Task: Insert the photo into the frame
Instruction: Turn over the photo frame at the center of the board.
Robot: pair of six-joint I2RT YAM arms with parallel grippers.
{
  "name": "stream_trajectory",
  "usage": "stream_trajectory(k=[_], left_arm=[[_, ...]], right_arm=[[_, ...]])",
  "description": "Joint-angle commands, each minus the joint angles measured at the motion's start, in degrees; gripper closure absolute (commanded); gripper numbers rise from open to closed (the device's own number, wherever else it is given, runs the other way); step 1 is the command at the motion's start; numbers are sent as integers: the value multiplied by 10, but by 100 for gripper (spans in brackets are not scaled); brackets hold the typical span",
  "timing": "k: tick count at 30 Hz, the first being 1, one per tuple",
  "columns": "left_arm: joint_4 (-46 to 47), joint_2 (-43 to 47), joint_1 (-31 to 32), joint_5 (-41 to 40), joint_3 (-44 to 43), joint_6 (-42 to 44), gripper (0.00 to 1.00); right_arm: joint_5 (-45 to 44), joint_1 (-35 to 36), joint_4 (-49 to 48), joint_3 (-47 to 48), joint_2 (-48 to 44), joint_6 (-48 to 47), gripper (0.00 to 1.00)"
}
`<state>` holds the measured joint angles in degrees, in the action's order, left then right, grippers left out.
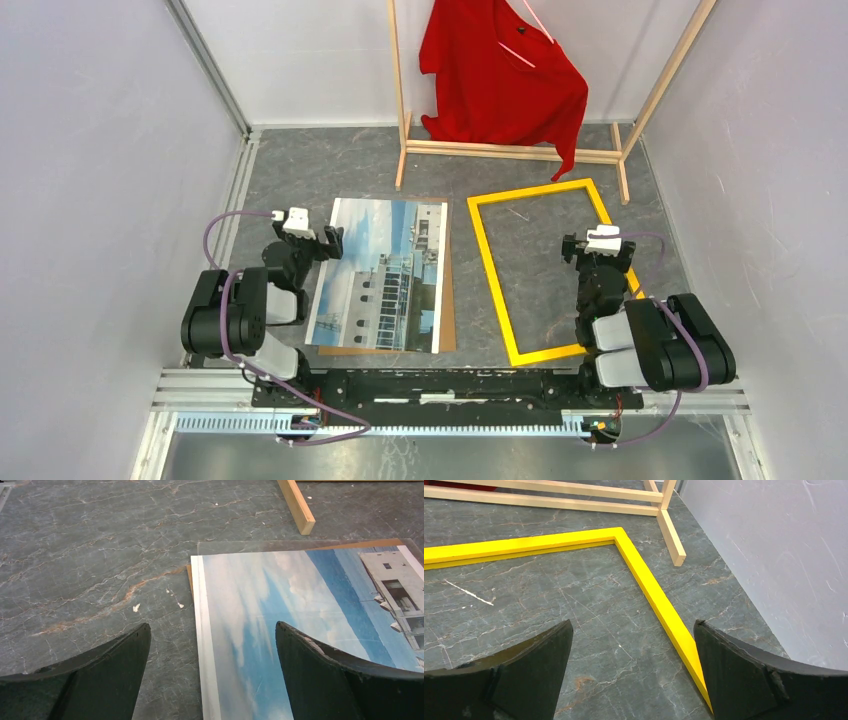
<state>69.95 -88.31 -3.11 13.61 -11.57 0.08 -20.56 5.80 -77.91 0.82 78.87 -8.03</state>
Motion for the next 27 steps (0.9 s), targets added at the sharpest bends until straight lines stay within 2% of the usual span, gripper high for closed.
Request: stream_trajectory(k=[1, 9, 10, 11, 13, 14, 17, 21, 23, 25, 27], left_arm=[[21, 1, 1, -5, -3, 6, 0], [18, 0, 4, 0, -5, 9, 0], [25, 2, 0, 1, -1, 5, 0], [23, 9, -7, 7, -3, 1, 0], [-34, 43, -16, 17, -19, -11, 0], [-79, 64, -16, 18, -33, -12, 0], [-257, 129, -17, 11, -92, -15, 0], [-466, 156, -17, 30, -187, 9, 0], [-537, 163, -17, 38, -226, 19, 0], [-602, 168, -17, 47, -258, 31, 0], [-663, 169, -16, 57, -289, 45, 0]], right_arm=[[3, 2, -12, -51, -5, -7, 2], [-5, 1, -21, -53, -9, -6, 2], [-29, 2, 7, -46, -28, 4, 2], [-56, 1, 104, -18, -54, 17, 2], [-107, -1, 331, 85, -101, 75, 2], [-98, -1, 422, 145, -108, 75, 2], [-116, -2, 606, 244, -104, 222, 2], [71, -34, 708, 292, -116, 341, 2], [153, -30, 698, 293, -123, 314, 2], [149, 5, 710, 295, -140, 292, 2], [64, 77, 765, 319, -155, 263, 2]])
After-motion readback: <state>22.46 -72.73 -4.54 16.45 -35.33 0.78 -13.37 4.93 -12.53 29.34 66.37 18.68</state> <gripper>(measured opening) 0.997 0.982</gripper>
